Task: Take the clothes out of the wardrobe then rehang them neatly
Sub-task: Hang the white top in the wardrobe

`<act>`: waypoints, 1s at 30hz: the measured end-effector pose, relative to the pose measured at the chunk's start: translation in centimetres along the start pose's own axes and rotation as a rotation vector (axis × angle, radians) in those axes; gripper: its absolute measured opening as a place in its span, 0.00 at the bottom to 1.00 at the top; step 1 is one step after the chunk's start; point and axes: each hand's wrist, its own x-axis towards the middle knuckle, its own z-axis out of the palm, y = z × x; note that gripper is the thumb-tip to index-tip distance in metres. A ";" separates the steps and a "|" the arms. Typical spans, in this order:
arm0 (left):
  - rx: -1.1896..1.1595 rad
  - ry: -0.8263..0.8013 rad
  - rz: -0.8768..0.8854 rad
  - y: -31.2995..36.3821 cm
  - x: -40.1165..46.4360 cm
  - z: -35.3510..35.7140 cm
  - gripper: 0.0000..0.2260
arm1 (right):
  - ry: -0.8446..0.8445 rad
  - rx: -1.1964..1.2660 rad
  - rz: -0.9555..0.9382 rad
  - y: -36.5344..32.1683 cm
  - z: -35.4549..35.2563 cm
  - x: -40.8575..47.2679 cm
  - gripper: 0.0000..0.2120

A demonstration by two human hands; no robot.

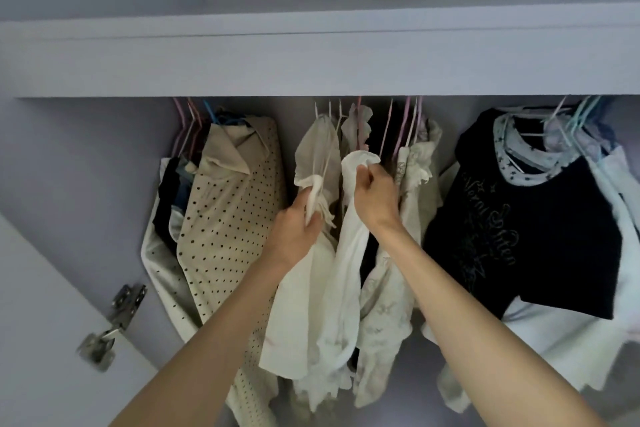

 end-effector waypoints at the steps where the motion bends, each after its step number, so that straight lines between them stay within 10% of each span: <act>1: -0.036 -0.005 0.004 0.0 0.0 0.0 0.22 | -0.029 -0.058 0.019 0.0 0.4 0.3 0.11; 11: -0.173 -0.050 -0.016 -1.0 -0.9 -0.4 0.23 | -0.291 -0.328 -0.093 -0.6 0.9 0.1 0.15; 15: -0.162 0.074 -0.006 0.4 -1.2 0.6 0.24 | 0.166 -0.633 -0.440 0.6 -2.1 0.6 0.14; 22: -0.242 -0.033 -0.065 4.3 -1.9 2.0 0.39 | -0.110 -0.629 0.070 2.8 -6.4 2.7 0.37; 30: 0.093 0.010 0.137 4.8 -1.2 3.0 0.23 | -0.091 -0.560 0.046 4.2 -7.3 3.3 0.37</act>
